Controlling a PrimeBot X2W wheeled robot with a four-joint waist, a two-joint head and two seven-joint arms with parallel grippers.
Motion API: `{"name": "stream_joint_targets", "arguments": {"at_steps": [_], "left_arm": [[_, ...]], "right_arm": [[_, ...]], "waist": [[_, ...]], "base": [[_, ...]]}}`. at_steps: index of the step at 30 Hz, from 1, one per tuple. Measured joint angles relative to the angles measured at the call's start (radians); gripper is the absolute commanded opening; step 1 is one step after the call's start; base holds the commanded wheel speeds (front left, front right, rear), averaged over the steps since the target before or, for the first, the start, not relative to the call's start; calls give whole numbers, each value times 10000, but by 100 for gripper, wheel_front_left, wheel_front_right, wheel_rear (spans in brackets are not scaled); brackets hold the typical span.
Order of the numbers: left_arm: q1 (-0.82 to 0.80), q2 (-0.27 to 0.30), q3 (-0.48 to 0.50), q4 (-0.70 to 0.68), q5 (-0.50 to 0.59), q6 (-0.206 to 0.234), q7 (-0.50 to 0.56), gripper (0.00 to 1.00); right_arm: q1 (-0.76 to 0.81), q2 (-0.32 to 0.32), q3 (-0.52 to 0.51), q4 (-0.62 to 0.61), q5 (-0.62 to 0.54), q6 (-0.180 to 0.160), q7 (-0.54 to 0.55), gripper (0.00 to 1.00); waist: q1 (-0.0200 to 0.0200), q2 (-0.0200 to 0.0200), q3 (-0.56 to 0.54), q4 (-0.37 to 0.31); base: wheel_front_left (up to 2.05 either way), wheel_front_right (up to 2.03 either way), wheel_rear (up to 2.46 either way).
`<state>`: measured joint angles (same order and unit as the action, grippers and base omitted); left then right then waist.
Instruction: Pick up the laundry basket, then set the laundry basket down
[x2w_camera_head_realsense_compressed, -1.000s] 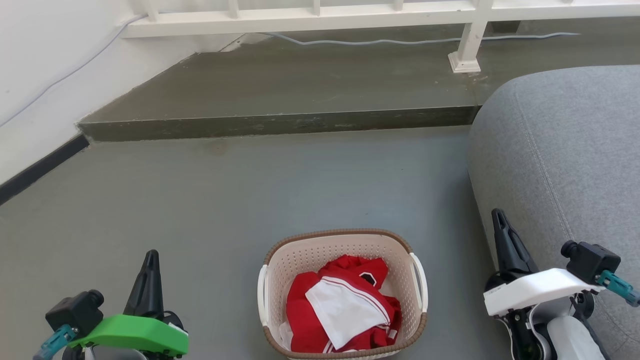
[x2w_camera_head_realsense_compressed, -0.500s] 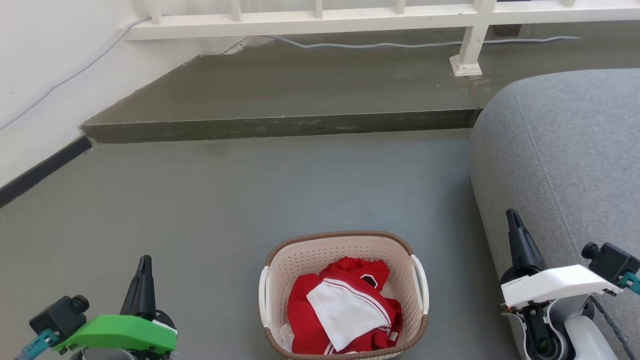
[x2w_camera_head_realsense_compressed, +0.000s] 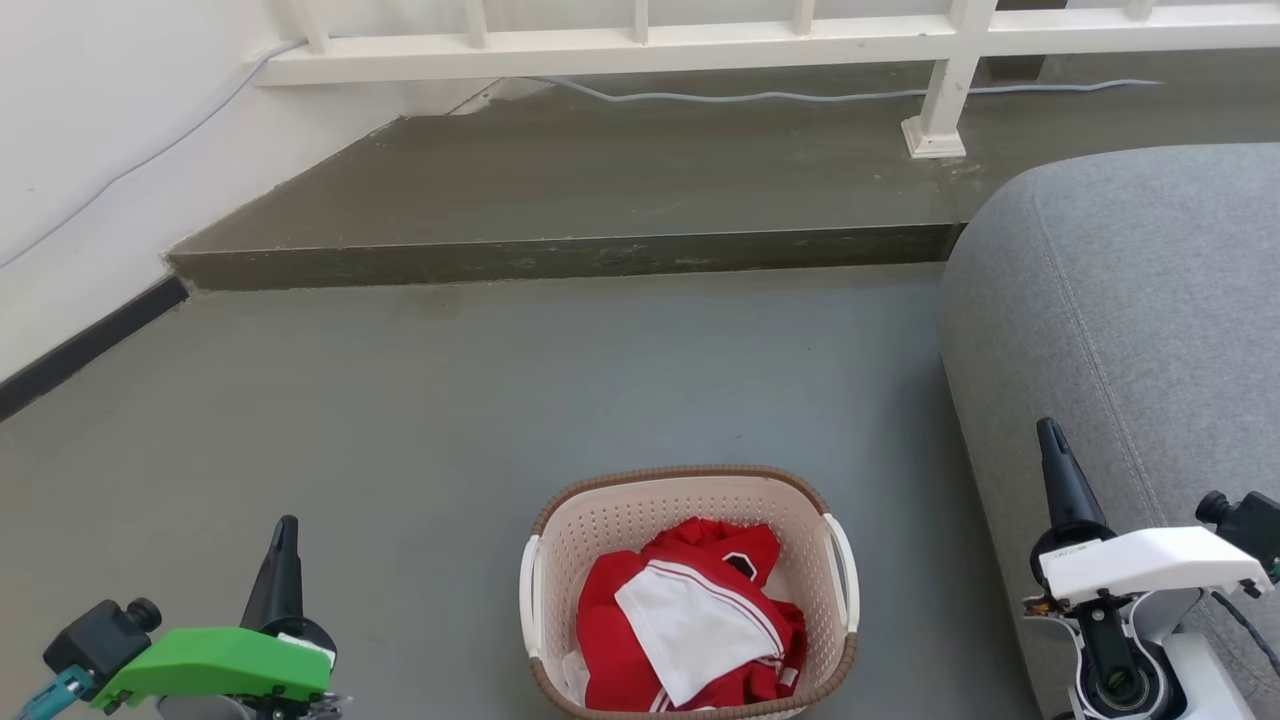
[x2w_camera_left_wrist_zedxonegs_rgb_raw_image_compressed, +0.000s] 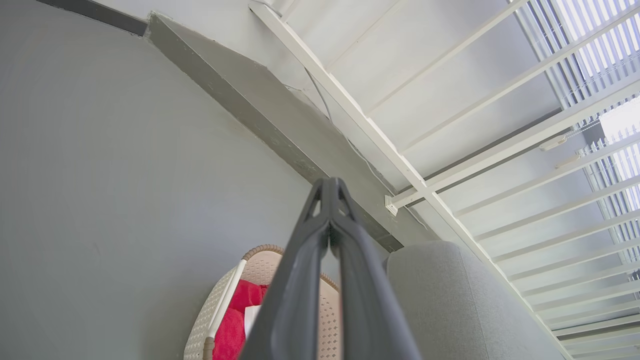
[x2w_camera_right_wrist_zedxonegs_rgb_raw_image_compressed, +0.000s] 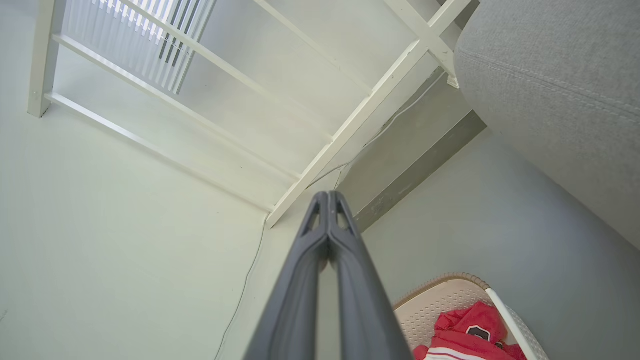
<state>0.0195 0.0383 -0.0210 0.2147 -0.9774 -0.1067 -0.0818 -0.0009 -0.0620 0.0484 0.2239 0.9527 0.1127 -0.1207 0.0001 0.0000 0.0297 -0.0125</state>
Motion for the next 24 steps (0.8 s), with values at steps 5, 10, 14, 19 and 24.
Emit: {"name": "stream_joint_targets", "arguments": {"at_steps": [5, 10, 14, 19, 24], "left_arm": [[-29, 6, 117, 42, -629, -2, 182, 0], [-168, 15, 178, 81, -1246, -23, 303, 0], [-204, 19, 221, 146, -1873, -31, 487, 0], [-234, 31, 274, 257, -2489, -31, 683, 0], [-261, 35, 337, 301, -2953, -33, 813, 0]], "right_arm": [[-44, -19, -79, 21, 719, 0, 165, 0], [-111, -48, -142, 42, 1436, 0, 268, 0], [-114, -71, -219, 81, 2144, 0, 449, 0], [-122, -111, -328, 102, 2842, 0, 594, 0], [-156, -146, -387, 125, 3405, 0, 690, 0]], "waist": [[0, 0, -27, 13], [0, 0, -53, 25], [0, 0, -79, 37], [0, 0, -105, 50], [0, 0, -127, 60]], "base": [[0, 0, 0], [0, 0, 0], [0, 0, 0], [0, 0, 0], [0, 0, 0]]}}
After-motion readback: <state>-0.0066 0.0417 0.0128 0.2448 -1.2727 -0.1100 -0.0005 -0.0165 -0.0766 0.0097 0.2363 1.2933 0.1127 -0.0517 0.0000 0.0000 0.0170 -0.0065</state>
